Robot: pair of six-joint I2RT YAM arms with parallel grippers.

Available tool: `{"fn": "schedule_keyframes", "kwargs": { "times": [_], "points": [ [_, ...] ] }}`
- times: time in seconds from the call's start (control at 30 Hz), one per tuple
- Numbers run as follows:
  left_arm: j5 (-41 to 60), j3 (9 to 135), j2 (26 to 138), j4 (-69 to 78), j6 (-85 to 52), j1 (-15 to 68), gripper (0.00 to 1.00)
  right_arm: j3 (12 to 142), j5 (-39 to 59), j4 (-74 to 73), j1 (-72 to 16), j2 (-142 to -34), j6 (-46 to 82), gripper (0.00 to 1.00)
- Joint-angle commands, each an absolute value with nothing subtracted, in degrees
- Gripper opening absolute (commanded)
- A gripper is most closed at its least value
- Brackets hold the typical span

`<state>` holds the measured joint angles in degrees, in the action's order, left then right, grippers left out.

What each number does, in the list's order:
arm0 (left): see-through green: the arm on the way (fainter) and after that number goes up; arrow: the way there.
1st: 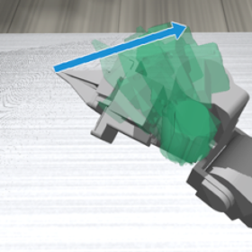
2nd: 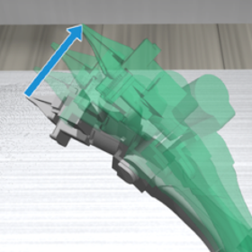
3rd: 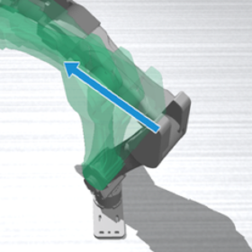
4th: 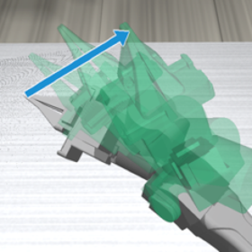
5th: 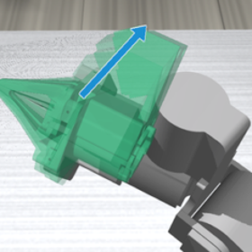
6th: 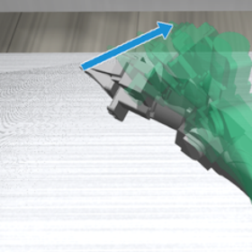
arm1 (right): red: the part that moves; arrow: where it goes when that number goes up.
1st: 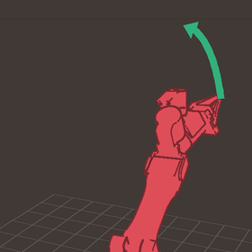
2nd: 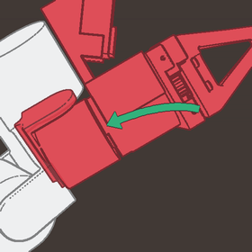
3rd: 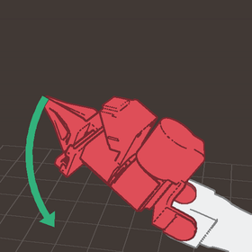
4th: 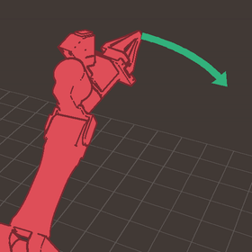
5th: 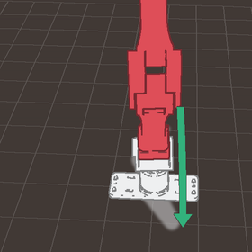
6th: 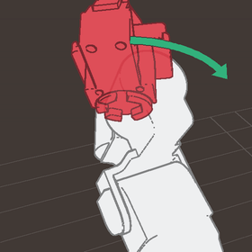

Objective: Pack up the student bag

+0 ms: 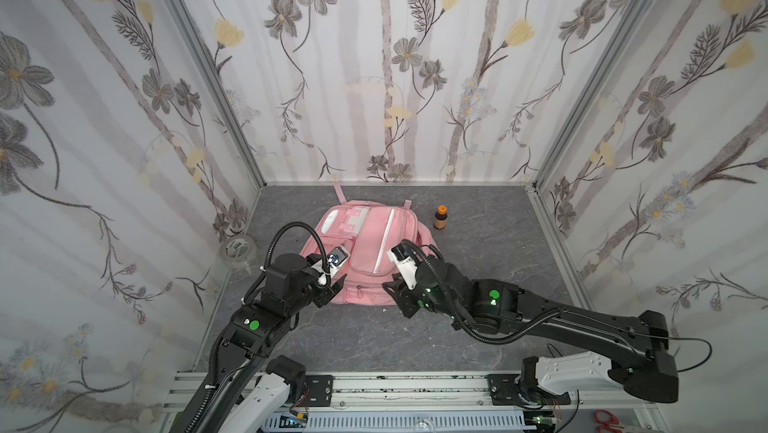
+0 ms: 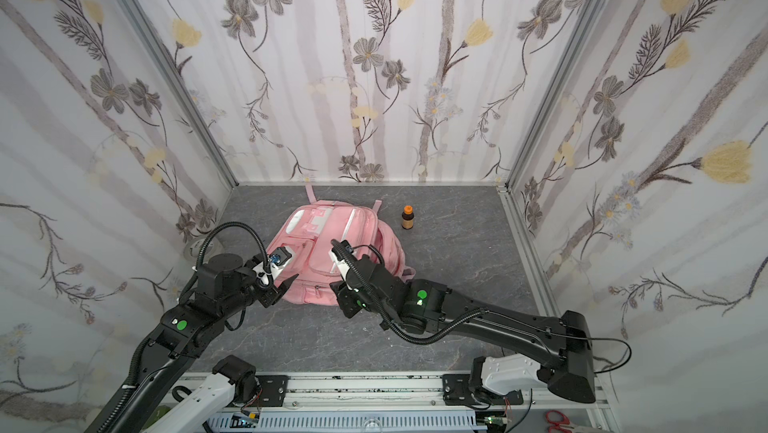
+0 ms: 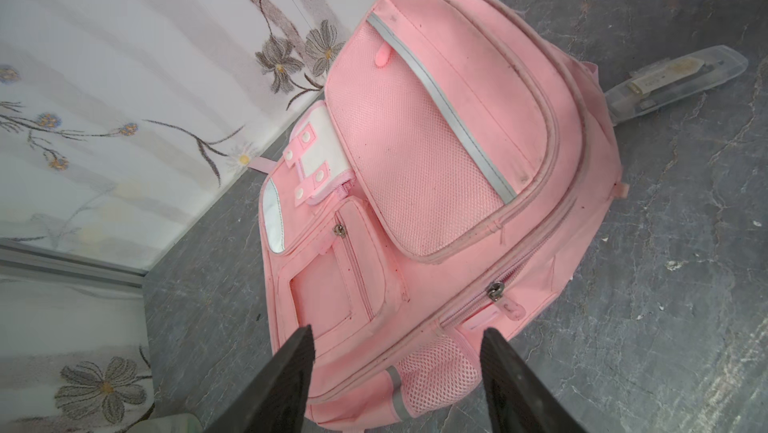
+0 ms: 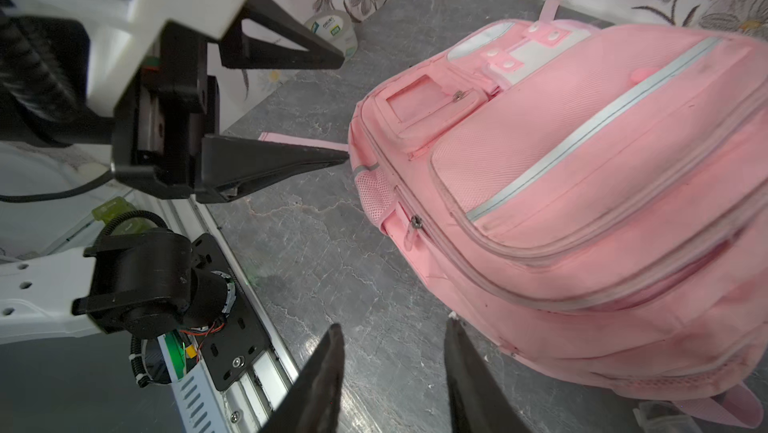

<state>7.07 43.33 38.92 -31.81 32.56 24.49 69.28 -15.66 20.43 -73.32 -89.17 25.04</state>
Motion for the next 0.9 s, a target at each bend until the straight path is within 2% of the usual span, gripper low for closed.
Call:
{"fn": "schedule_keyframes", "kwargs": {
  "times": [0.0,0.07,0.13,0.23,0.33,0.47,0.5,0.53,0.87],
  "points": [
    [7.6,42.9,40.5,-30.4,33.8,24.4,0.66,71.7,-19.5,19.8,-73.8,-95.0,24.1,0.56],
    [7.6,41.8,41.9,-30.4,33.8,24.3,0.66,70.9,-22.1,18.4,-73.8,-96.5,14.0,0.65],
    [7.6,39.8,43.2,-30.4,33.8,24.2,0.66,66.4,-22.0,12.2,-73.8,-95.3,1.1,0.7],
    [7.6,37.8,44.3,-30.4,33.8,23.9,0.66,58.1,-16.5,2.4,-73.8,-91.9,-18.1,0.72],
    [7.6,36.7,44.0,-30.4,33.8,23.7,0.66,51.6,-16.3,-6.5,-73.1,-88.5,-31.1,0.77],
    [7.6,34.4,41.5,-30.4,33.8,23.7,0.66,53.7,-17.6,-5.4,-71.3,-91.1,-35.3,0.76],
    [18.4,34.1,40.7,-38.3,52.0,23.7,0.7,54.1,-17.7,-5.4,-71.2,-92.9,-36.0,0.75],
    [23.2,33.8,40.0,-42.1,56.7,23.7,0.66,54.3,-17.9,-5.7,-71.3,-93.5,-36.6,0.75],
    [21.4,32.5,34.7,-43.4,52.6,23.7,0.66,57.7,-20.2,-7.6,-69.6,-102.7,-40.4,0.7]
  ]
}}
